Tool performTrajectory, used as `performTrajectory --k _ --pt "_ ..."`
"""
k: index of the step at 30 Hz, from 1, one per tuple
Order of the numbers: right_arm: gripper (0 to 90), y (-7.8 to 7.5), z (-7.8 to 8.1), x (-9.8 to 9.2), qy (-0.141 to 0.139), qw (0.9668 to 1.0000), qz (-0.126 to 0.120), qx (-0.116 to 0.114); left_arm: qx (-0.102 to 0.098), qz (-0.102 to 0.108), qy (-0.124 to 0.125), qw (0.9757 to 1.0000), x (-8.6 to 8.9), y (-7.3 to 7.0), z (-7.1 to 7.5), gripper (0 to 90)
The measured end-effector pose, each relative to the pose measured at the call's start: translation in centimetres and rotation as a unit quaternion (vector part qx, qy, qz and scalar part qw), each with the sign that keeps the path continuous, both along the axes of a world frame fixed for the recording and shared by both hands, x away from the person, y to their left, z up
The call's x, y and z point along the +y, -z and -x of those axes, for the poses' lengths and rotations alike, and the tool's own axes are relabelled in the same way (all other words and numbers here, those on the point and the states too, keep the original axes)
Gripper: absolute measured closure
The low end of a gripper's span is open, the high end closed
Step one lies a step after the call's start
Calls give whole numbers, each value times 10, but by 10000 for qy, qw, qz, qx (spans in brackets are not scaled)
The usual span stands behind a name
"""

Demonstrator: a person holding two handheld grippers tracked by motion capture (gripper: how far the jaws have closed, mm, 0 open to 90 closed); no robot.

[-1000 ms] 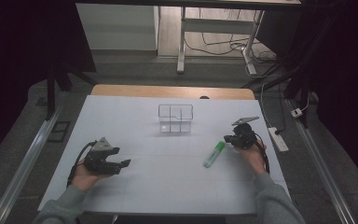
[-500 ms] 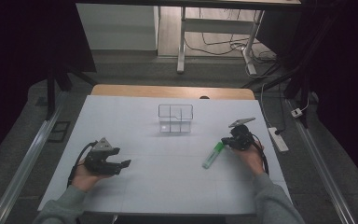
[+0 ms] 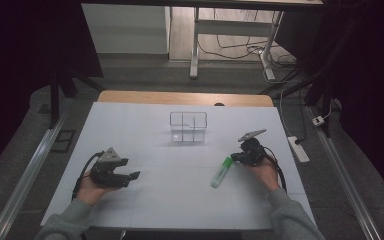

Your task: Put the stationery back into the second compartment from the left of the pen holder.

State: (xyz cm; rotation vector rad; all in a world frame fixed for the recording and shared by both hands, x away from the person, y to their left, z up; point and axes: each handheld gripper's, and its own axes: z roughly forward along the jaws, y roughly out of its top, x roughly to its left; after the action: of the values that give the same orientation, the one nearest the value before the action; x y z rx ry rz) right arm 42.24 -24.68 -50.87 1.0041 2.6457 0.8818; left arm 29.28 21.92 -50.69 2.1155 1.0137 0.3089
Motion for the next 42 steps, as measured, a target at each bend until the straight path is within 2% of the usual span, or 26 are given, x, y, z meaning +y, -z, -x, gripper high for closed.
performTrajectory --k 3,8,12,20,29,42 --pt "888 -1 1 3 -31 9999 -12 -113 8 -28 8 10000 0 0 0 290" --pt "880 0 -5 4 33 9995 -192 -253 11 -67 26 10000 -2 0 0 288" --pt "891 2 -6 4 -26 9994 -301 -193 10 -81 30 10000 -3 1 0 288" --pt "894 2 -1 6 -138 9996 -244 -16 13 -85 44 10000 -3 1 0 287" --pt "894 1 14 17 -292 9993 -172 145 11 -78 52 10000 -2 1 0 285" --pt "894 4 36 30 -439 9988 -123 169 2 -79 66 9999 -4 0 0 285"
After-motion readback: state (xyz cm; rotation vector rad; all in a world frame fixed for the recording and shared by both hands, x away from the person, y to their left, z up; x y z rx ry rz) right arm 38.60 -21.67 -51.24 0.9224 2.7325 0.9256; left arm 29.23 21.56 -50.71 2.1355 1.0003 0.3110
